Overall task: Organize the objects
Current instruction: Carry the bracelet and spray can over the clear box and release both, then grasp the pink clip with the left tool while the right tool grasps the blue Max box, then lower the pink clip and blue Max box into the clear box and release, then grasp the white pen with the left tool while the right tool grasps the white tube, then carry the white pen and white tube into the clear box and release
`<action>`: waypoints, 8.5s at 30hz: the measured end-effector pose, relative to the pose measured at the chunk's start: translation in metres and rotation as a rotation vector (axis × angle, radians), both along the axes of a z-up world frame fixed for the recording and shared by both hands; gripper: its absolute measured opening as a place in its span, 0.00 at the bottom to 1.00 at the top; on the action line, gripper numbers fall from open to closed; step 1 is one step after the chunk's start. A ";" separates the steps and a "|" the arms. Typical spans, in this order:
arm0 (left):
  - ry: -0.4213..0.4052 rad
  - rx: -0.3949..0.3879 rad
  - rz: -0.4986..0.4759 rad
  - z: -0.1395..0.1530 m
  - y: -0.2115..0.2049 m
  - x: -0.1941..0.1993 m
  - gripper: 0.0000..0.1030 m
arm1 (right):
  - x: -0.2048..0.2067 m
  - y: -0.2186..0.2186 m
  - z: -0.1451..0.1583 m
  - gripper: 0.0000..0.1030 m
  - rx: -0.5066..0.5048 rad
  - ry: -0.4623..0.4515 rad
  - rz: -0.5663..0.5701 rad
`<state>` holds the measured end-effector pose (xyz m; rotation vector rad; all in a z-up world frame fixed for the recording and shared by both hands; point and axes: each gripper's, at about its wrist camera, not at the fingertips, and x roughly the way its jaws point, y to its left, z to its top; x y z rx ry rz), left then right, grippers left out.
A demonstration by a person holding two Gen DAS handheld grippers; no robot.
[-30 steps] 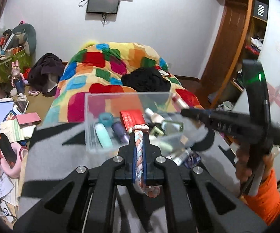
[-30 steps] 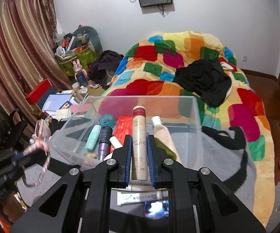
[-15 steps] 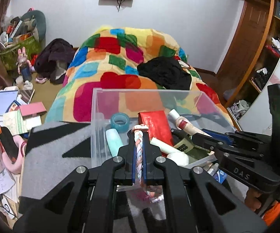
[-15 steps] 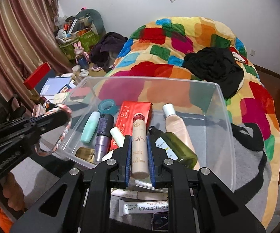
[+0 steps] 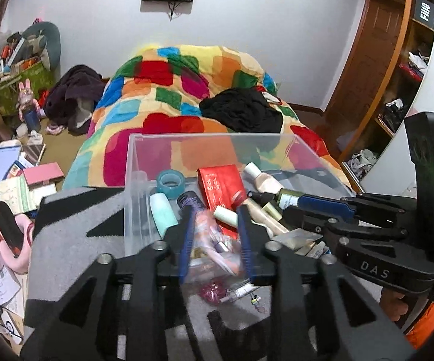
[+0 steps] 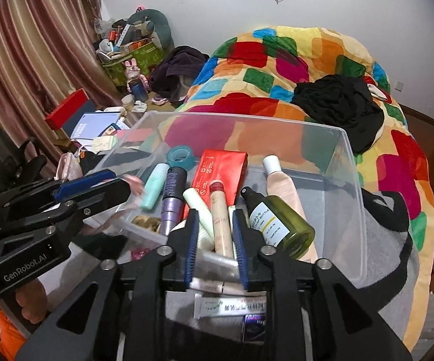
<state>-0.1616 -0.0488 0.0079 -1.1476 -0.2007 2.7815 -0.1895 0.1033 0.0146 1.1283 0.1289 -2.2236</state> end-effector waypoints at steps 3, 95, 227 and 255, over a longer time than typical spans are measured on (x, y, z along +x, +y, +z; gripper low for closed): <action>0.032 -0.011 -0.002 0.010 0.003 0.007 0.43 | 0.009 0.006 0.008 0.26 0.000 0.028 0.002; -0.264 -0.072 -0.070 -0.071 0.023 0.010 0.27 | 0.048 0.075 0.010 0.43 -0.070 0.075 -0.021; -0.169 -0.173 -0.285 -0.060 0.065 0.105 0.11 | 0.080 0.081 -0.055 0.13 0.092 -0.020 0.001; 0.065 -0.045 -0.097 0.002 0.045 0.093 0.10 | 0.072 0.061 0.007 0.14 -0.078 0.076 -0.027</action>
